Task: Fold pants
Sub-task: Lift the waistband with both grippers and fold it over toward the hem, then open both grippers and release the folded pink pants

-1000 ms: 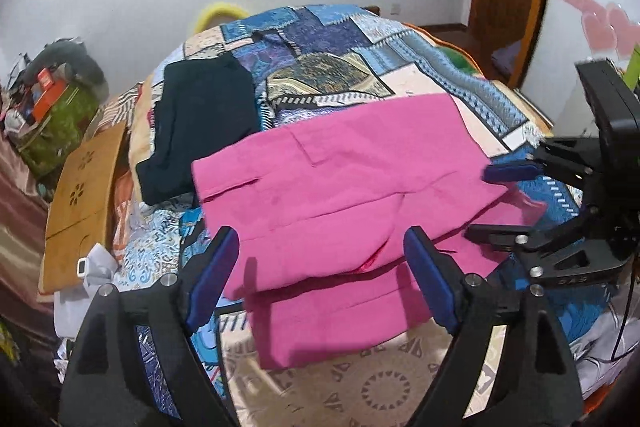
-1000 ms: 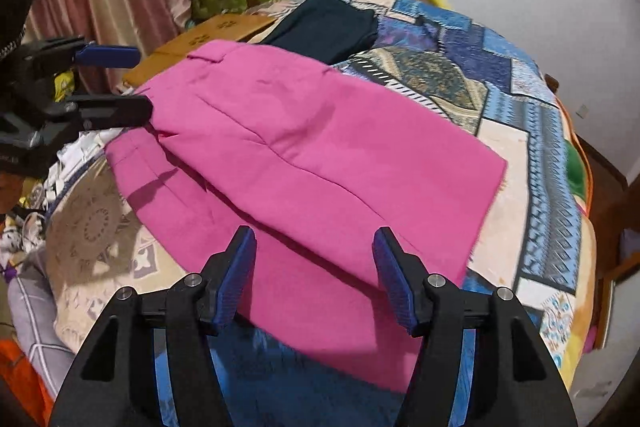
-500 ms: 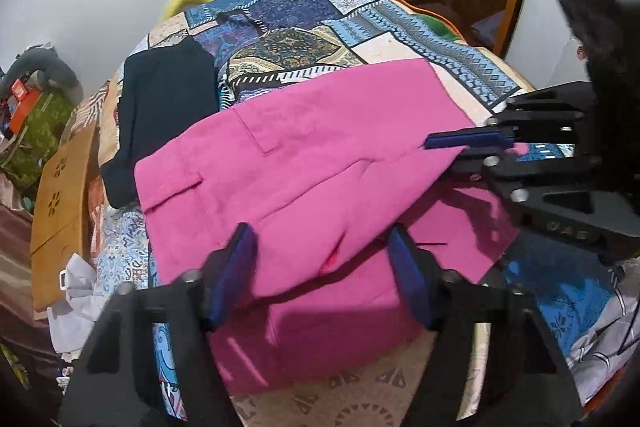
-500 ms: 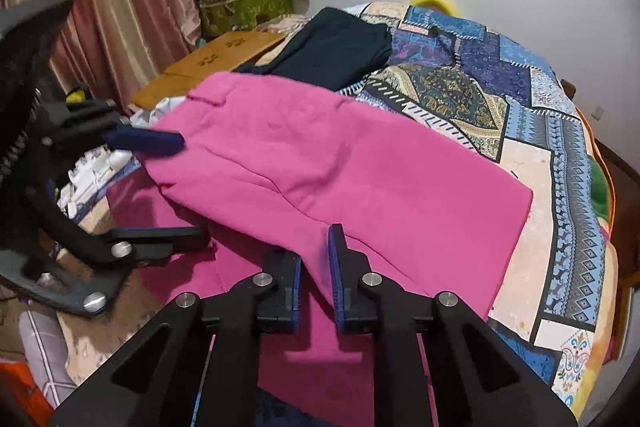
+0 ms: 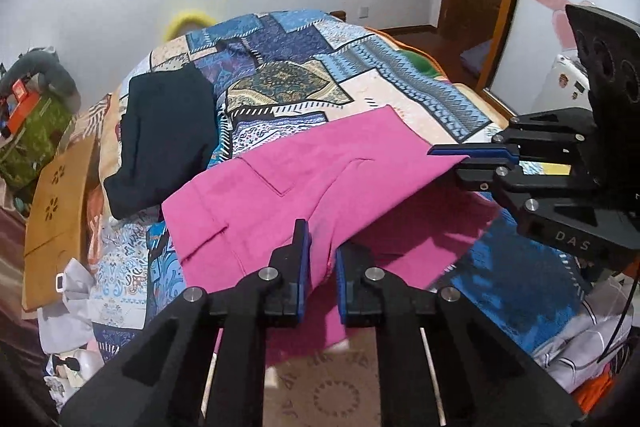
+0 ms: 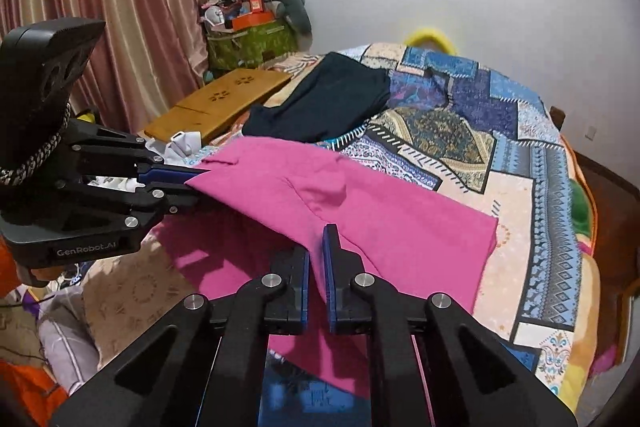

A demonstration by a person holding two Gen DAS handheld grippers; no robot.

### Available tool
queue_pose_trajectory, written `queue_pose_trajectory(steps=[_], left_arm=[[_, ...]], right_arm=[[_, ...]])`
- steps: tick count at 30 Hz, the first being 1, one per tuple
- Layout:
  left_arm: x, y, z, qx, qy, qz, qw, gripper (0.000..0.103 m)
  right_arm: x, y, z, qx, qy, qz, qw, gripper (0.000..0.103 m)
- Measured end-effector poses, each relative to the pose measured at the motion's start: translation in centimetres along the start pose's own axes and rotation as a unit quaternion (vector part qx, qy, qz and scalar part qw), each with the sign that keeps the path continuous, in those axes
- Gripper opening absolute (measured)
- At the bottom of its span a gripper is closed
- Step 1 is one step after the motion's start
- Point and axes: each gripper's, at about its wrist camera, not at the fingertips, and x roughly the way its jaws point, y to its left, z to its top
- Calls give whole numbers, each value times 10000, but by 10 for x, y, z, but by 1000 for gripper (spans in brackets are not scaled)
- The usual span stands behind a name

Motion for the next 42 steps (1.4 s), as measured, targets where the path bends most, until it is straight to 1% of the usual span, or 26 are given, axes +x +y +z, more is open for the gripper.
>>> queue_pose_trajectory(steps=[6, 11, 13, 16, 19, 21, 23, 24, 25, 27, 29, 30, 31, 33, 35, 37, 40, 42], left_arm=[[-4, -9, -13, -55, 15, 19, 10000, 12], [3, -10, -29, -209, 226, -78, 9995, 12], [6, -12, -34, -208, 345, -106, 9991, 12], [8, -16, -42, -169, 418, -101, 9989, 13], [6, -19, -47, -170, 462, -105, 9987, 22], [3, -19, -49, -250, 483, -228, 9983, 35], [0, -19, -50, -316, 494, -311, 9978, 43], [-3, -19, -51, -333, 485, -311, 9978, 46], [-5, -18, -51, -350, 477, -306, 9978, 46], [-9, -18, -51, -397, 460, -329, 9976, 46], [-15, -16, -49, -465, 401, -355, 9975, 46], [-19, -14, -46, -505, 340, -368, 9975, 47], [-22, -12, -44, -536, 287, -369, 9975, 47], [-29, -7, -39, -618, 138, -328, 9975, 52], [-33, 0, -33, -695, -8, -245, 9973, 54], [-32, 6, -29, -782, -63, -211, 9967, 54], [-21, 19, -25, -980, -16, -157, 9951, 54], [-8, 26, -27, -1128, 131, -132, 9934, 54]], right_arm=[[-2, 4, -13, 114, 117, 87, 9998, 6], [4, 9, -29, 194, 252, 160, 9994, 6], [7, 11, -35, 182, 299, 133, 9993, 6], [10, 12, -41, 187, 389, 130, 9990, 6], [14, 11, -48, 296, 517, 173, 9981, 6], [15, 9, -51, 400, 583, 211, 9973, 7], [12, 9, -54, 448, 613, 237, 9968, 7], [11, 10, -54, 444, 641, 238, 9967, 7], [9, 11, -54, 440, 648, 242, 9966, 8], [3, 12, -52, 454, 631, 301, 9965, 12], [-2, 13, -51, 477, 575, 350, 9966, 23], [-6, 14, -49, 497, 502, 375, 9968, 24], [-9, 15, -47, 512, 432, 384, 9970, 25], [-14, 16, -42, 539, 301, 411, 9972, 25], [-17, 15, -36, 593, 180, 423, 9972, 25], [-16, 13, -31, 693, 78, 385, 9968, 25], [-4, 7, -25, 933, 66, 360, 9950, 25], [7, 6, -25, 1047, 142, 364, 9937, 25]])
